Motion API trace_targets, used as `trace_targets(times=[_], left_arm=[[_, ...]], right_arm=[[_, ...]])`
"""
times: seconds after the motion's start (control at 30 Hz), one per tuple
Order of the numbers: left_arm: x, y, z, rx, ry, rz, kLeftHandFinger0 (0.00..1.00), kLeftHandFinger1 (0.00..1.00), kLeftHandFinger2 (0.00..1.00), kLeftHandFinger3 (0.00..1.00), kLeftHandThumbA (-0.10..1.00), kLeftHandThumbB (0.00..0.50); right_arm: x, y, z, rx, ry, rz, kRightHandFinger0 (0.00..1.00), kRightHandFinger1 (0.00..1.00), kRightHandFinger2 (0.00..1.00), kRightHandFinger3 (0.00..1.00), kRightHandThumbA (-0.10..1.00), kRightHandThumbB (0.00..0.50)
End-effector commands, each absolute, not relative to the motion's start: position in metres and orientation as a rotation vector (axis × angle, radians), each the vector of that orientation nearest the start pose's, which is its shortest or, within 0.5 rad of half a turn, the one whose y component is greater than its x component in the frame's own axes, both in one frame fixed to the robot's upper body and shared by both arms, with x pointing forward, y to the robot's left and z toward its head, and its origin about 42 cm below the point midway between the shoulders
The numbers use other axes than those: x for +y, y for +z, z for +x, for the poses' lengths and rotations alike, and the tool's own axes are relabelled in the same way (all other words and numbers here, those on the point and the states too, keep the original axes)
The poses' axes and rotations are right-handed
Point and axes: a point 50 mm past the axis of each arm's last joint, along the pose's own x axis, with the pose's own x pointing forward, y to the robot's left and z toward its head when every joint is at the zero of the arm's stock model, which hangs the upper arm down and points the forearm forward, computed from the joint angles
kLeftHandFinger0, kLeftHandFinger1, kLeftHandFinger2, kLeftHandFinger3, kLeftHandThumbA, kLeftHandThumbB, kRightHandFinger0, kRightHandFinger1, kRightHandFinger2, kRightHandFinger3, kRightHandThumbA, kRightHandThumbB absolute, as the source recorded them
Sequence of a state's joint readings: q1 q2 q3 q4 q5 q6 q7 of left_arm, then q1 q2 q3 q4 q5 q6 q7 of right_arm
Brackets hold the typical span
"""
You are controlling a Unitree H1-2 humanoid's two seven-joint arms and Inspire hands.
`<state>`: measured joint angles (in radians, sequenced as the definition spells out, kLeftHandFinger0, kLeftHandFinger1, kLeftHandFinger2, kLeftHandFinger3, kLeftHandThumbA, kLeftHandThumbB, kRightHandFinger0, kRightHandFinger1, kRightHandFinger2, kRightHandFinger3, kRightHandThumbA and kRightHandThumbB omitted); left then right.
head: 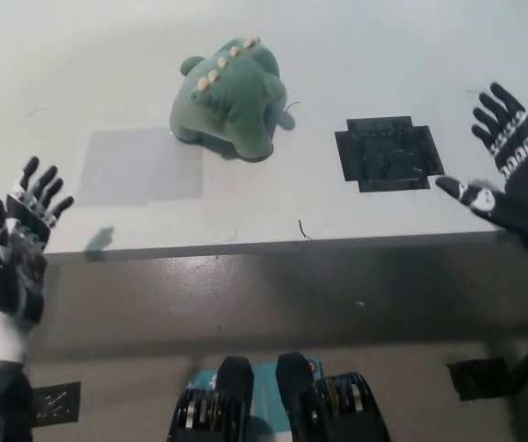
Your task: Use both hands to pick up a dinasour on the right side and move it to the left side
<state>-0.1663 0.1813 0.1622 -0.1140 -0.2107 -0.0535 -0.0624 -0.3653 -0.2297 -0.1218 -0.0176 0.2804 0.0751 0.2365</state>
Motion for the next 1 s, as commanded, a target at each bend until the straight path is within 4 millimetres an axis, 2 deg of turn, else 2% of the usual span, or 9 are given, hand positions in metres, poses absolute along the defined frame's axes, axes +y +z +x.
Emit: trace_targets(times=[0.0,0.2,0.37,0.43,0.47,0.6,0.67,0.77,0.97], left_arm=[[0.285,0.194,0.318,-0.419,0.026,-0.025,1.0,1.0,1.0,1.0,1.0,0.337],[0.278,0.163,0.303,-0.397,0.02,-0.055,1.0,1.0,1.0,1.0,1.0,0.37],[0.267,0.136,0.292,-0.369,-0.001,-0.079,1.0,1.0,1.0,1.0,1.0,0.442],[0.266,0.133,0.291,-0.36,-0.006,-0.081,1.0,1.0,1.0,1.0,1.0,0.446],[0.264,0.121,0.286,-0.335,-0.028,-0.068,1.0,1.0,1.0,1.0,1.0,0.412],[0.265,0.114,0.281,-0.313,-0.019,-0.067,1.0,1.0,1.0,1.0,1.0,0.402],[0.266,0.113,0.285,-0.314,-0.023,-0.066,1.0,1.0,1.0,1.0,1.0,0.415],[0.263,0.111,0.284,-0.319,-0.022,-0.067,1.0,1.0,1.0,1.0,1.0,0.437],[0.259,0.11,0.284,-0.319,-0.013,-0.087,1.0,1.0,1.0,1.0,1.0,0.439]], right_arm=[[-0.287,0.241,0.369,-0.416,0.251,0.029,1.0,1.0,1.0,1.0,1.0,0.098],[-0.313,0.215,0.34,-0.364,0.216,0.053,1.0,1.0,1.0,1.0,1.0,0.113],[-0.324,0.195,0.314,-0.331,0.221,0.027,1.0,1.0,1.0,1.0,1.0,0.16],[-0.324,0.194,0.31,-0.329,0.222,0.023,1.0,1.0,1.0,1.0,1.0,0.157],[-0.327,0.187,0.296,-0.315,0.221,-0.002,1.0,1.0,1.0,1.0,1.0,0.145],[-0.326,0.18,0.282,-0.31,0.216,0.005,1.0,1.0,1.0,1.0,1.0,0.121],[-0.328,0.178,0.278,-0.312,0.217,0.008,1.0,1.0,1.0,1.0,1.0,0.098],[-0.33,0.171,0.268,-0.297,0.206,0.018,1.0,1.0,1.0,1.0,1.0,0.094],[-0.332,0.159,0.261,-0.272,0.193,0.03,1.0,1.0,1.0,1.0,1.0,0.103]])
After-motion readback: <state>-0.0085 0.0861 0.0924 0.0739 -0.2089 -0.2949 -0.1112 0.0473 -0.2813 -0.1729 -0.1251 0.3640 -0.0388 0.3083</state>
